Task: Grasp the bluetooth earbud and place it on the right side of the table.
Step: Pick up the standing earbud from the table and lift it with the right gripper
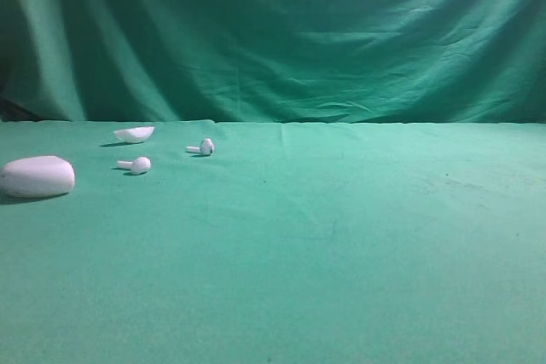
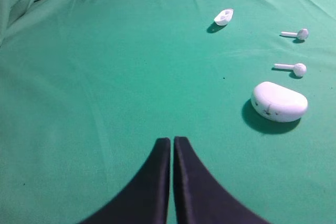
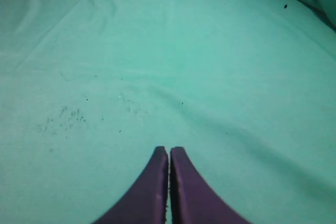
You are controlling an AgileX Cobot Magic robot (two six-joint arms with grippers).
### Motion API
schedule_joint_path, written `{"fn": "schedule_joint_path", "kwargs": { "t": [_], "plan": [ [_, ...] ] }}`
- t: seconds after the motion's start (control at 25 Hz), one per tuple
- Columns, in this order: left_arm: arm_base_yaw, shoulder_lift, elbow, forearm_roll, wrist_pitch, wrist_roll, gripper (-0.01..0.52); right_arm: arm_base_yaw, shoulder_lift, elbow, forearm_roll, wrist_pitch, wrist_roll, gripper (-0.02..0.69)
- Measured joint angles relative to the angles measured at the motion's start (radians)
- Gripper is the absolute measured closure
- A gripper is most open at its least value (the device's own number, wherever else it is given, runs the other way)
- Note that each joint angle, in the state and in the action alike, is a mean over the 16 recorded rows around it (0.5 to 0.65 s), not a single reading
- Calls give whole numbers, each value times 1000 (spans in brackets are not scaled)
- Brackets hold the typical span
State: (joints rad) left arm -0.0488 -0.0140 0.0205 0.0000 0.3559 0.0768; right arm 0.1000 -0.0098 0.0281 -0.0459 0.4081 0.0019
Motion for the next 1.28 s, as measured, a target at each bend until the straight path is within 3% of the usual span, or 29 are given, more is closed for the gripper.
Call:
{"fn": "schedule_joint_path", "kwargs": {
  "t": [0.68,1.12,1.28],
  "plan": [
    [0,0,0,0,0,0,514,0,0,0,-14,-22,0,665],
    [0,0,0,0,0,0,514,0,5,-20,-22,-395,7,665],
    [0,0,0,0,0,0,514,0,50,-91,-11,-444,17,665]
  ]
}}
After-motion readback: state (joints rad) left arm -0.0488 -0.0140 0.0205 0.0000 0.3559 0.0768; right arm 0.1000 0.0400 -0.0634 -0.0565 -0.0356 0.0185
